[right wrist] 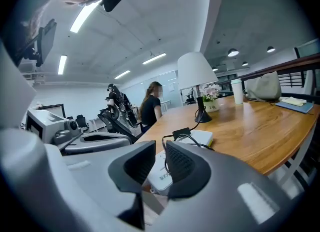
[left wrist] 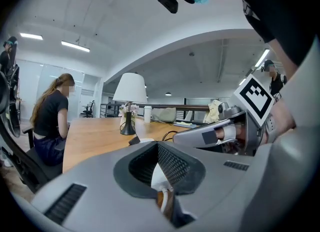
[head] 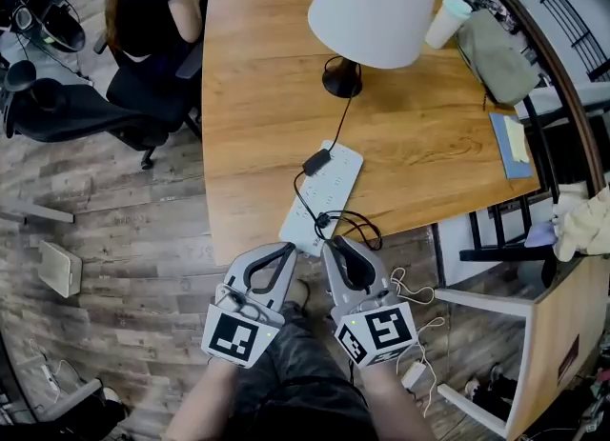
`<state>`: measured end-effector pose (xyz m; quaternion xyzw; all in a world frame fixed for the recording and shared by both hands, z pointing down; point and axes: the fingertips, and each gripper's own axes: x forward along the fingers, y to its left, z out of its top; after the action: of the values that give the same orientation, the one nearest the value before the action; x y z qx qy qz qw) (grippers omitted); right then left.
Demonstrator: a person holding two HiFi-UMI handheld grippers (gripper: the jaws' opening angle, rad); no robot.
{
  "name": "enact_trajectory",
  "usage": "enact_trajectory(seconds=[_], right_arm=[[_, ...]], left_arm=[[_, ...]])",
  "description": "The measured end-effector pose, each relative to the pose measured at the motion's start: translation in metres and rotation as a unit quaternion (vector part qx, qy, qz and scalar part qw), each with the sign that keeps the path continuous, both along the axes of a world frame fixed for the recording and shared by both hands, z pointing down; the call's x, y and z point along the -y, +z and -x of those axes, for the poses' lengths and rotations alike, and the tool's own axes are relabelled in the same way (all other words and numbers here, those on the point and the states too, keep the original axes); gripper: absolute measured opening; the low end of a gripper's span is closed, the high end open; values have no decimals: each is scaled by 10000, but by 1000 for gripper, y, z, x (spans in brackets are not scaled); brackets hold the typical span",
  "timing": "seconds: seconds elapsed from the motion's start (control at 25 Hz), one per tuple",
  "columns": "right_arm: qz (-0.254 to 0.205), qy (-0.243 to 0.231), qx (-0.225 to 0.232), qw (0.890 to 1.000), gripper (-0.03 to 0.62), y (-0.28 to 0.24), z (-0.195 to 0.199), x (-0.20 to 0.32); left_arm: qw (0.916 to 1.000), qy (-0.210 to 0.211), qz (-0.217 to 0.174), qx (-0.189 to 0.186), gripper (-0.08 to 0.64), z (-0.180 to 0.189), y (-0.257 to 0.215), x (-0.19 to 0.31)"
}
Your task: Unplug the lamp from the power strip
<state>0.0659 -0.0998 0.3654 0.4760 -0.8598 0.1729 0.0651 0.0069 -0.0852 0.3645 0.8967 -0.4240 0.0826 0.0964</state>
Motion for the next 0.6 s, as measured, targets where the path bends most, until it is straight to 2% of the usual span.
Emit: enact_trajectory(seconds=[0.2,0.44,0.6], right_arm=[[248,179,-106,9995,78,14,-1,13],[485,341,-234,9980,78,27,-4,25],[619,546,-227,9963,80,32,-8,33]], left_arm=[[9998,66,5,195,-5,1,10,12],[9985,305,135,427,-5,0,20,26],[9948,558,146,836,-5,-7,32,37]])
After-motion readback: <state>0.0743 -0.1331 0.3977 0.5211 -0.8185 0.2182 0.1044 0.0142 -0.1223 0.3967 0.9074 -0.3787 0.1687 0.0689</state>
